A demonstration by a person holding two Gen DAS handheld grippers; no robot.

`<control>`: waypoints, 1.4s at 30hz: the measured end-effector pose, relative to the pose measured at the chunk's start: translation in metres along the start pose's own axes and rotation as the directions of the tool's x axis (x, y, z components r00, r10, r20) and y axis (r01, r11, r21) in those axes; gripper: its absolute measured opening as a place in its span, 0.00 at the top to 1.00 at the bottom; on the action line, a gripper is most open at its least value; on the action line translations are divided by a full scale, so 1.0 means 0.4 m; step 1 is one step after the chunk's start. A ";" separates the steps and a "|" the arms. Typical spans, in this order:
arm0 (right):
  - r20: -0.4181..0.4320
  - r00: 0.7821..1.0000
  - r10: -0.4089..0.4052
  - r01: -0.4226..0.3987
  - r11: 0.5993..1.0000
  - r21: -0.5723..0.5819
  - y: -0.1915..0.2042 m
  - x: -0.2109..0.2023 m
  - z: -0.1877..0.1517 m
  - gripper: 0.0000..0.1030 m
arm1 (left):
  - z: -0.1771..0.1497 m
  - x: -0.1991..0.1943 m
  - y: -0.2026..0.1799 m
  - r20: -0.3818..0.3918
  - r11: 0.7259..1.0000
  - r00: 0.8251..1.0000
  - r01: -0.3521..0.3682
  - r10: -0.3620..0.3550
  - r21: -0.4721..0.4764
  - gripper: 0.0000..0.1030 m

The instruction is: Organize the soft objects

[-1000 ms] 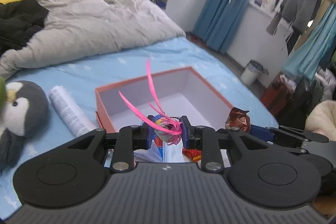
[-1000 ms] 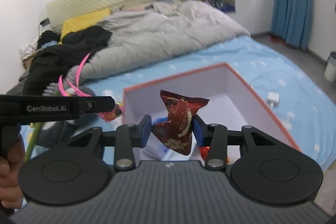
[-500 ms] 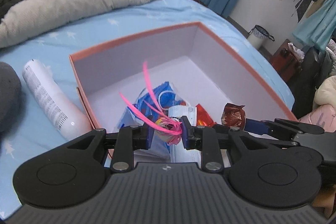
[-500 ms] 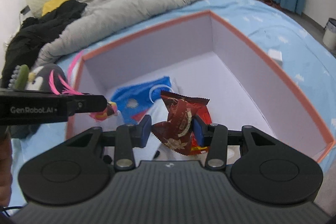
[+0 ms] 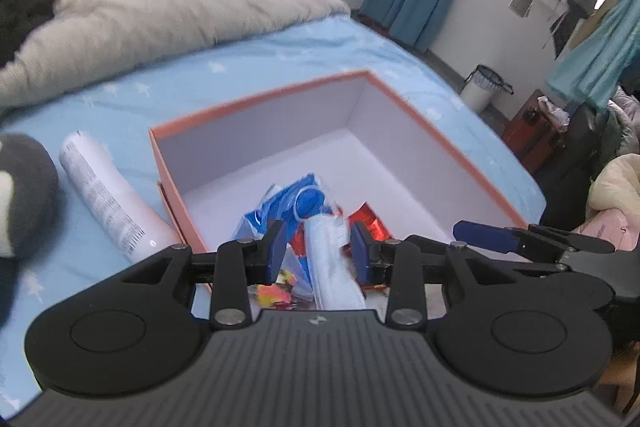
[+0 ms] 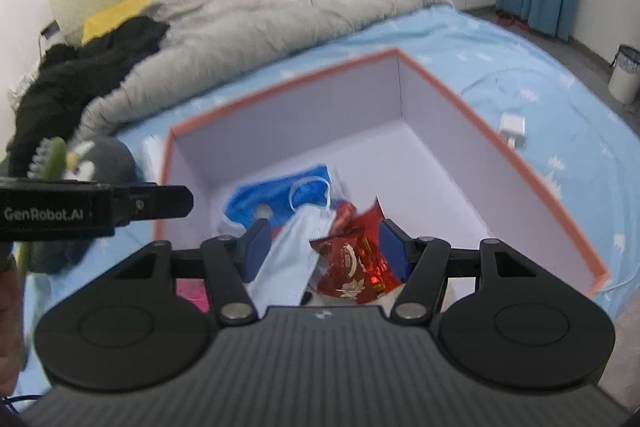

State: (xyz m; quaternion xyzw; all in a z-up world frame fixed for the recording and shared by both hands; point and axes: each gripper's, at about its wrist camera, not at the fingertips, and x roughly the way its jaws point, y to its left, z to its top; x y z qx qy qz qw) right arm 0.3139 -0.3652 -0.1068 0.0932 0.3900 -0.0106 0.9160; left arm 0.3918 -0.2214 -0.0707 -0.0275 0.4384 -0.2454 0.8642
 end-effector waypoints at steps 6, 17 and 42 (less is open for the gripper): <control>0.090 0.996 0.012 -0.012 1.000 -0.002 0.044 -0.142 0.016 0.40 | 0.006 -0.165 -0.040 0.075 1.000 0.997 -0.008 0.006 0.022 0.61; 0.218 0.976 0.016 -0.008 0.999 -0.042 0.135 -0.378 -0.002 0.40 | -0.051 -0.465 -0.099 0.199 0.998 0.980 0.010 -0.023 0.067 0.61; 0.254 0.967 -0.027 0.038 0.999 -0.039 0.191 -0.570 -0.206 0.40 | -0.311 -0.723 -0.180 0.251 0.993 0.967 0.014 -0.043 0.115 0.61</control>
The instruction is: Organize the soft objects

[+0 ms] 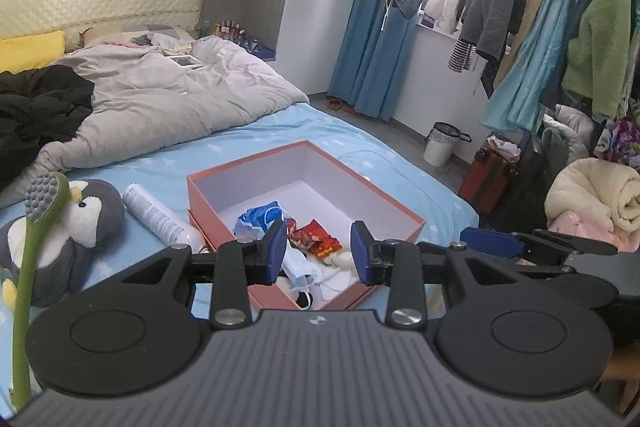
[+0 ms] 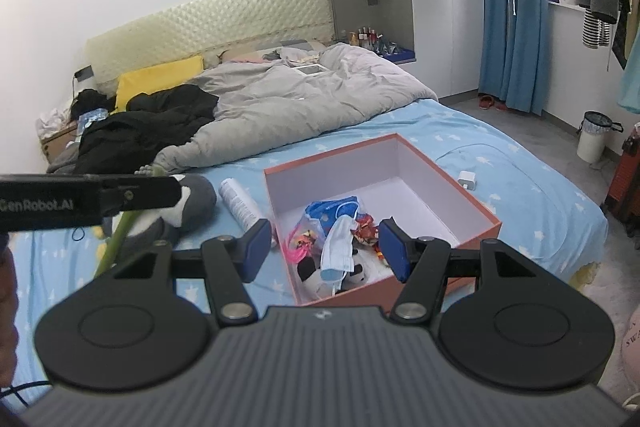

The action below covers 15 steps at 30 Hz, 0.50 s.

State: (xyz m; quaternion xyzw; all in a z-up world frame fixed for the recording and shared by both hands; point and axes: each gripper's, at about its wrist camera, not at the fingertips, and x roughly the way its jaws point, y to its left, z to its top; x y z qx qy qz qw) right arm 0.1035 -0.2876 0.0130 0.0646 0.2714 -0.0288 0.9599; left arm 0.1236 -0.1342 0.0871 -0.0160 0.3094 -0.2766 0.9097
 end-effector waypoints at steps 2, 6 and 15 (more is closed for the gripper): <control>0.005 1.000 0.000 0.000 1.000 0.010 -0.001 -0.009 -0.008 0.40 | -0.016 -0.007 -0.012 -0.001 1.000 1.000 0.002 -0.002 0.007 0.61; 0.009 1.000 0.004 -0.004 1.000 0.013 0.002 -0.024 -0.036 0.40 | -0.051 -0.006 -0.028 -0.005 1.000 1.000 -0.013 0.013 0.010 0.61; -0.013 0.999 0.032 -0.031 0.998 0.053 -0.003 -0.028 -0.083 0.40 | -0.112 -0.005 -0.028 -0.017 0.998 0.998 -0.064 0.064 -0.010 0.61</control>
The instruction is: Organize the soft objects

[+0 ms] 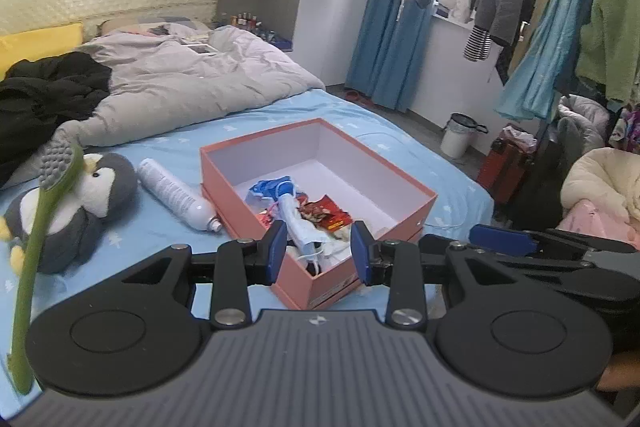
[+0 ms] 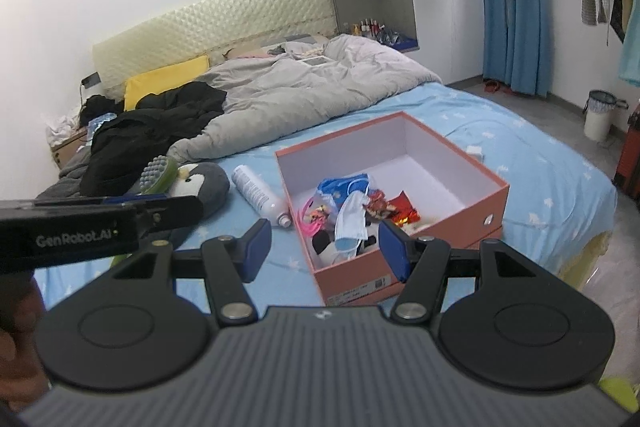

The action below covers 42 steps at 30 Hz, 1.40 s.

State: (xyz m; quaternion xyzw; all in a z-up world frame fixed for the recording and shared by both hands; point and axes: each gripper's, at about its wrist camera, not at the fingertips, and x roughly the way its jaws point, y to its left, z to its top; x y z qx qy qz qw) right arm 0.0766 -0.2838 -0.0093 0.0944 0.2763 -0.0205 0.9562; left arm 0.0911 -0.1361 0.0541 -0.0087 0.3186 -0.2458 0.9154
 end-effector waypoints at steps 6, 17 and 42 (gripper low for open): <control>-0.010 1.000 0.010 -0.010 1.000 0.025 -0.025 -0.013 -0.007 0.40 | -0.021 -0.015 0.009 0.008 1.000 1.000 -0.014 0.014 -0.023 0.61; -0.006 1.000 0.011 -0.011 1.000 0.009 -0.030 -0.027 -0.015 0.40 | -0.030 -0.030 0.011 0.011 0.999 1.000 -0.029 0.029 -0.038 0.61; 0.004 1.000 -0.027 0.027 0.999 -0.020 -0.037 -0.013 -0.019 0.40 | -0.036 -0.015 0.015 -0.003 0.998 0.999 -0.046 0.046 -0.050 0.50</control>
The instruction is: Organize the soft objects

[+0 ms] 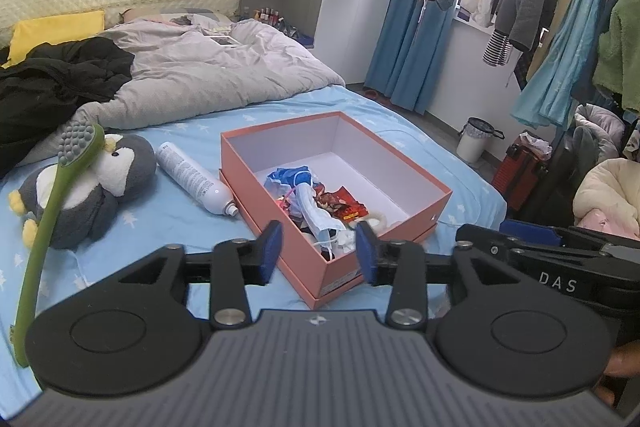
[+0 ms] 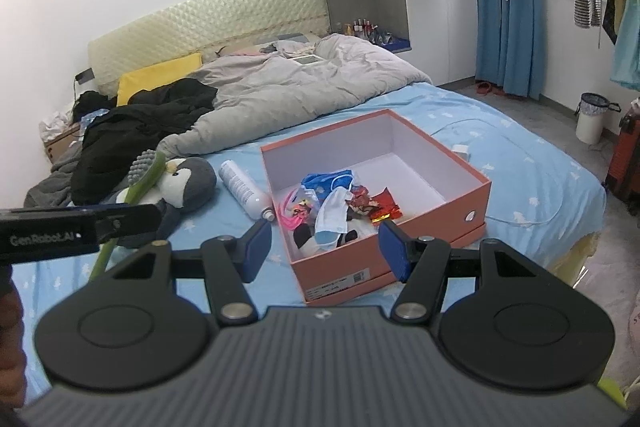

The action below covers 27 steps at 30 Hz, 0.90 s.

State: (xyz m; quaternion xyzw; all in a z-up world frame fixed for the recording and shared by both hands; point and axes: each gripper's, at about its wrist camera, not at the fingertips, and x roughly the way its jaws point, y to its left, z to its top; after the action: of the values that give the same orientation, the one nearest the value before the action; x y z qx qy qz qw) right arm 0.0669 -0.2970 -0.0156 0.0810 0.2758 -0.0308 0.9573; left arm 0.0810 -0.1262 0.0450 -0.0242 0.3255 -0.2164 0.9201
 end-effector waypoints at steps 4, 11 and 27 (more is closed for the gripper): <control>0.005 1.000 -0.011 0.011 1.000 -0.005 -0.001 0.001 -0.002 0.17 | 0.000 -0.003 0.003 0.000 1.000 1.000 0.001 -0.001 -0.002 0.34; 0.018 0.999 -0.033 0.033 0.999 0.010 -0.022 0.006 -0.001 0.09 | 0.004 0.001 0.013 -0.006 1.000 1.000 -0.018 0.018 0.002 0.04; 0.032 0.999 -0.017 0.017 1.000 0.000 -0.021 0.006 -0.002 0.00 | 0.016 0.027 0.012 -0.036 0.998 0.998 -0.055 0.055 -0.001 0.01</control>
State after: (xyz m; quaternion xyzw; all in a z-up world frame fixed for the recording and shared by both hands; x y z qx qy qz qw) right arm 0.0675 -0.3051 -0.0188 0.0781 0.2613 -0.0404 0.9612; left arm 0.0942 -0.1270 0.0430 -0.0125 0.3429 -0.1911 0.9196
